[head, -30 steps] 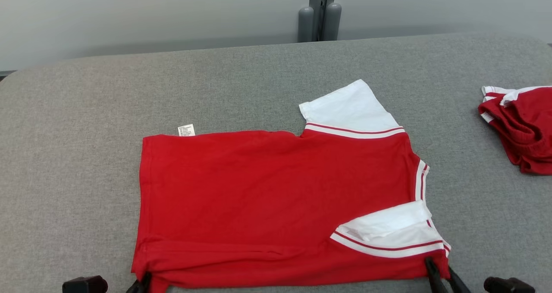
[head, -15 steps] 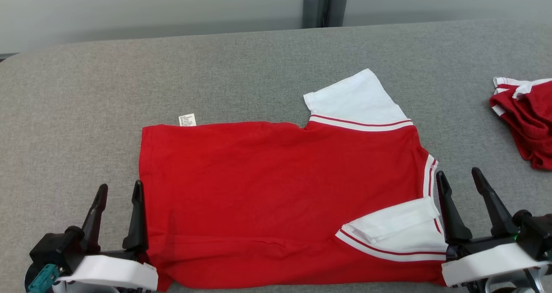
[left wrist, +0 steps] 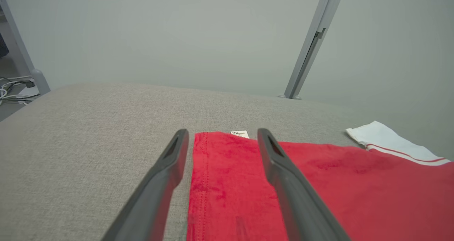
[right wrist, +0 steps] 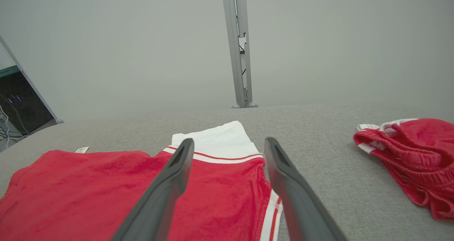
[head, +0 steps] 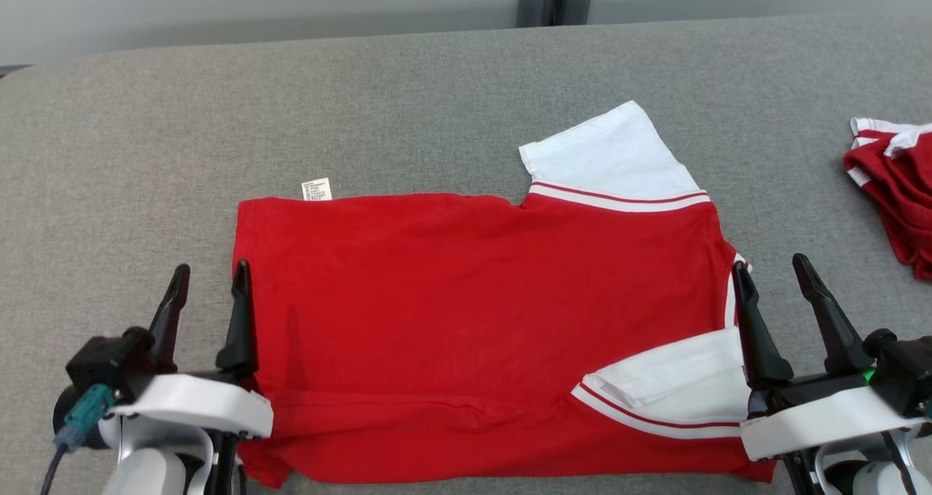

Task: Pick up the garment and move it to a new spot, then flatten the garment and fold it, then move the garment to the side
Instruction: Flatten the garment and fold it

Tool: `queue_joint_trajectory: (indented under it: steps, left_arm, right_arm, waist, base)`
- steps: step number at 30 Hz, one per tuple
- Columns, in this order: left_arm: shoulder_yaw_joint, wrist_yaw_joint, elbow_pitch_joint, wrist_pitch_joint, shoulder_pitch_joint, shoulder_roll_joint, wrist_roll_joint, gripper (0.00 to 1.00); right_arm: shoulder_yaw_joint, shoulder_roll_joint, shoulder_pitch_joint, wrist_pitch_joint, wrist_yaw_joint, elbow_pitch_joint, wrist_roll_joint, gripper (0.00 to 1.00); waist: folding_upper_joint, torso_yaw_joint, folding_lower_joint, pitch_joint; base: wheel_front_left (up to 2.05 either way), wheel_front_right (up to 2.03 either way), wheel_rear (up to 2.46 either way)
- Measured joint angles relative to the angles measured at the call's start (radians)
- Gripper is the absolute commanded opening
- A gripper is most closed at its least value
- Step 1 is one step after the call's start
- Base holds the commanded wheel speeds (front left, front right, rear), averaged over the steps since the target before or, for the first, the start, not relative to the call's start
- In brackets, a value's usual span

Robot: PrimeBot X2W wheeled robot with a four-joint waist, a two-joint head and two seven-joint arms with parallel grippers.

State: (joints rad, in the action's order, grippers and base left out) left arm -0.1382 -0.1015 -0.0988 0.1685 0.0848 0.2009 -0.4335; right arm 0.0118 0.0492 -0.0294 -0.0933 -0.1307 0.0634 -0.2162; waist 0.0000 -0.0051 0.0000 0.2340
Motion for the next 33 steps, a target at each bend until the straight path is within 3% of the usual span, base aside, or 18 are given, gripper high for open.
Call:
queue_joint_trajectory:
  steps: [6,16,27,30,32,33]
  left_arm:
    - [0.006,0.053,-0.113,-0.048,0.172,0.019,-0.04,1.0]
    - [0.021,0.154,-0.427,-0.31,0.419,0.089,-0.167,1.0]
    - [0.017,0.203,-0.593,-0.35,0.503,0.108,-0.217,1.0]
    - [-0.007,0.215,-0.612,-0.361,0.519,0.115,-0.222,0.79]
    - [-0.025,0.217,-0.621,-0.367,0.529,0.12,-0.22,0.42]
    - [-0.034,0.221,-0.626,-0.367,0.534,0.123,-0.218,0.16]
  right_arm:
    - [0.009,0.0,-0.029,-0.004,0.0,0.005,-0.01,1.0]
    - [0.047,0.0,-0.088,-0.033,0.0,-0.03,-0.032,1.0]
    - [0.05,0.0,-0.105,-0.051,0.0,-0.069,-0.041,1.0]
    - [0.037,0.0,-0.109,-0.051,0.0,-0.075,-0.041,1.0]
    - [0.029,0.0,-0.118,-0.051,0.0,-0.078,-0.041,1.0]
    - [0.026,0.0,-0.123,-0.051,0.0,-0.081,-0.041,1.0]
  waist:
    - [0.0,-0.009,0.0,0.051]
    - [0.0,-0.061,0.0,0.126]
    - [0.0,-0.082,0.0,0.146]
    - [0.0,-0.083,0.0,0.148]
    - [0.0,-0.083,0.0,0.151]
    - [0.0,-0.082,0.0,0.153]
  base:
    - [0.0,0.0,0.0]
    - [0.0,0.0,0.0]
    - [0.0,0.0,0.0]
    - [0.0,0.0,0.0]
    - [0.0,0.0,0.0]
    - [0.0,0.0,0.0]
